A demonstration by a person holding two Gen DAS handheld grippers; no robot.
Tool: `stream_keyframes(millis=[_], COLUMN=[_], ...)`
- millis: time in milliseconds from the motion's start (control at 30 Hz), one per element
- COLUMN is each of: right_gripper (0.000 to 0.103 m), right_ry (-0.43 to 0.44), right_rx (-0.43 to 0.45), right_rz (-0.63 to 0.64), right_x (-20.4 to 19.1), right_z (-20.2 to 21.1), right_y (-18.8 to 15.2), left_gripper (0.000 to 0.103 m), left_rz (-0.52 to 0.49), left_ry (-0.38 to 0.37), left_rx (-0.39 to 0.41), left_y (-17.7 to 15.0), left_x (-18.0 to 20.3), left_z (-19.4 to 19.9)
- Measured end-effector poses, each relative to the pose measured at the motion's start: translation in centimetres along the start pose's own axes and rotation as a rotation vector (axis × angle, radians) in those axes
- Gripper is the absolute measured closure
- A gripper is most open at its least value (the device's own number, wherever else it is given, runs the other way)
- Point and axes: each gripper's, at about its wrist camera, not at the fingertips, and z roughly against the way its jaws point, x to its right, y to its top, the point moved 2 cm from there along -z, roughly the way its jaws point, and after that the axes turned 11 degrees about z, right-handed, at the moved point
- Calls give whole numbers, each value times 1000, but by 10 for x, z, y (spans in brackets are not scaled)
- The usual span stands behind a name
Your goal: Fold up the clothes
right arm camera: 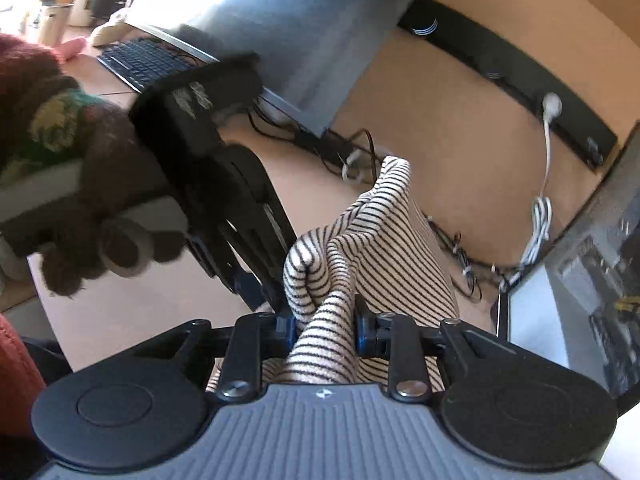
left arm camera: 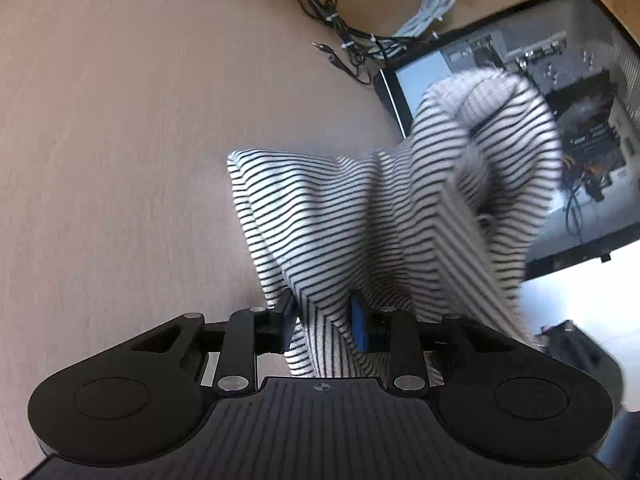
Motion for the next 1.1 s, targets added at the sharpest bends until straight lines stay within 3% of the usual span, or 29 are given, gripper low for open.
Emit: stream_keyframes(millis=[100,200,233,400,500,567,667,733,867,967,1033,1100], right_gripper=[76,71,71,68,68,68,64,60,28,20,20,20], right_ry=[-1,7,3,-30,-25,-23,-18,23,124,178,182,156], right_rx=[-25,-50,-58,-69,-68,-69,-61,-44,37,127,161,140], right_rz=[60,178,227,398,425,427,413,379,163,-112,-246,-286], right_x=[-8,-30,-39,-69,-70,-68,-68,-67,-20,34,56,61], right_z=[-10,-18,-22,-33,-36,-37,-32,-15,23,51,58,55], right_y=[0,0,0,-1,-1,-2,-2,-1,4,3,-4,-13], left_gripper=[61,60,54,48,47,46,54,59,59,59,59,58], left_rz=[-21,-68,-87,-191,-226,-225,-213,-205,-200,-241,-260,-261], left_ry=[24,80,80,-11,-99,-107,-45,-5,23,46,58,60], left_rx=[37,137,172,284,248,195,154,147,142,150,156,156], left_y=[6,19,23,33,28,27,29,31,34,30,27,28], left_x=[1,9,15,63,87,91,79,66,53,58,62,62], left_z=[16,47,59,104,98,76,47,35,28,25,22,22])
